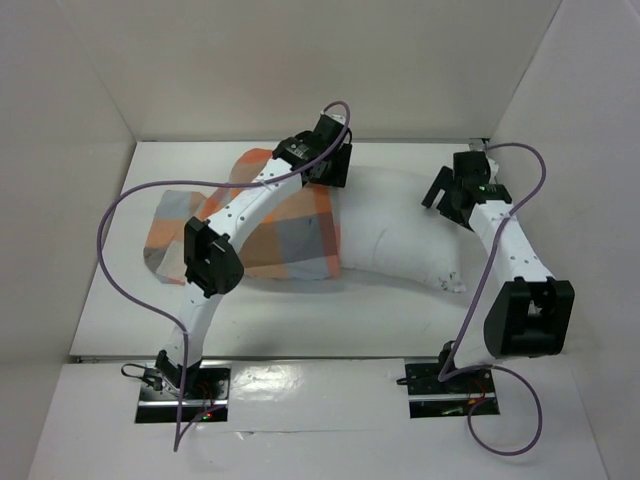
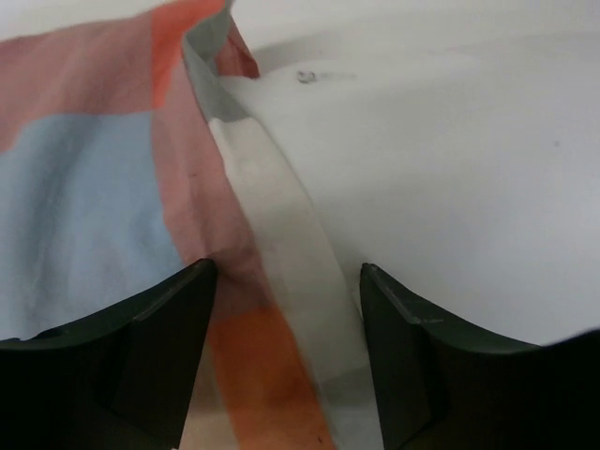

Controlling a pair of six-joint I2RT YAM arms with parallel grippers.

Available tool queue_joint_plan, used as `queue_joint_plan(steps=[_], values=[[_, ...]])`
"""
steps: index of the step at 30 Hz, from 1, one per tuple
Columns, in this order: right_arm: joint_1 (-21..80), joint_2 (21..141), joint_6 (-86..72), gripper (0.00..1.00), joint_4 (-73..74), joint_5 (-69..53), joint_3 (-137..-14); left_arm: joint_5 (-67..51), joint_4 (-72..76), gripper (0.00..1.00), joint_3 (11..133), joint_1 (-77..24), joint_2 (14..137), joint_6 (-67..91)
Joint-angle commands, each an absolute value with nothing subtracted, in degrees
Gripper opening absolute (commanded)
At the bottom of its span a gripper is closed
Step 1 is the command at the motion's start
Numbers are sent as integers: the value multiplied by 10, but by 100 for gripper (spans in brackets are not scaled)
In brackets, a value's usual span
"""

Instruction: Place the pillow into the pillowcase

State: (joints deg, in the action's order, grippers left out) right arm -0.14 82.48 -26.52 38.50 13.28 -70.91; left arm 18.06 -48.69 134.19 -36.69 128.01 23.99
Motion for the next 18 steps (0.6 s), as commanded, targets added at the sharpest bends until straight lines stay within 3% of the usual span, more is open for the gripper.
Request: queue_joint_plan(steps=[1, 3, 4, 6, 8, 9, 11, 18], values=[[-1, 803, -265, 100, 368, 70, -658, 229, -472, 73, 1369, -362, 1284, 217], [-1, 803, -265, 100, 353, 47, -636, 221, -472, 67, 1383, -356, 1299, 212], [-1, 803, -265, 100, 342, 14, -616, 215, -472, 49, 1383, -356, 1304, 212], [-1, 784, -259, 83, 303, -27, -577, 196, -472, 24, 1383, -356, 1304, 212], [-1, 768, -259, 56, 273, -85, -556, 172, -472, 0, 1378, -356, 1289, 217], [4, 750, -259, 25, 246, -96, -549, 157, -472, 0, 1378, -356, 1283, 217], [26, 737, -265, 3, 233, -102, -548, 112, -466, 0, 1378, -366, 1258, 198], [170, 737, -303, 0, 215, -100, -661, -128, -405, 0, 1440, -473, 1210, 174]])
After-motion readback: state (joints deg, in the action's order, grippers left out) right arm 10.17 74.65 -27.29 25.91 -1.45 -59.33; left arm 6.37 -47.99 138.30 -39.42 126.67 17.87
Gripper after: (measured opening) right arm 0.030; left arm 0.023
